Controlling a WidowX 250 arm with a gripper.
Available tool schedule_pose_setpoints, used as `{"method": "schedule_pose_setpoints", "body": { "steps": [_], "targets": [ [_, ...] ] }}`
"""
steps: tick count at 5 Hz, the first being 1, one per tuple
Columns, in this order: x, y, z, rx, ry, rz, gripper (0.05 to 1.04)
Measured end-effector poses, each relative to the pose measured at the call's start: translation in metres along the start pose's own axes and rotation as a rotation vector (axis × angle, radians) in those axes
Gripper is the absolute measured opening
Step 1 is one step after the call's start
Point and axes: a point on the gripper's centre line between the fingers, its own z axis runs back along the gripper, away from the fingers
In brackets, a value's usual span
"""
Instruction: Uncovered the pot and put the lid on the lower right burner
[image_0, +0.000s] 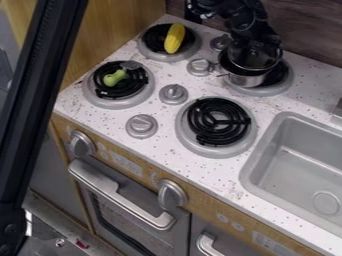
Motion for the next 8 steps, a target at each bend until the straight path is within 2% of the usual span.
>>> {"method": "schedule_pose_setpoints", "body": {
  "steps": [2, 3, 5, 7, 8],
  "targets": [
    [-0.003, 0.008, -0.002, 0.020, 0.001, 0.018, 0.377],
    [-0.009, 0.007, -0.003, 0.023, 0.015, 0.011, 0.264],
    [-0.019, 0.008, 0.011, -0.008, 0.036, 0.031, 0.261],
    [-0.020, 0.033, 0.078, 0.024, -0.003, 0.046, 0.261],
    [-0.045, 0.036, 0.098, 0.021, 0.036, 0.034, 0.261]
  ]
}}
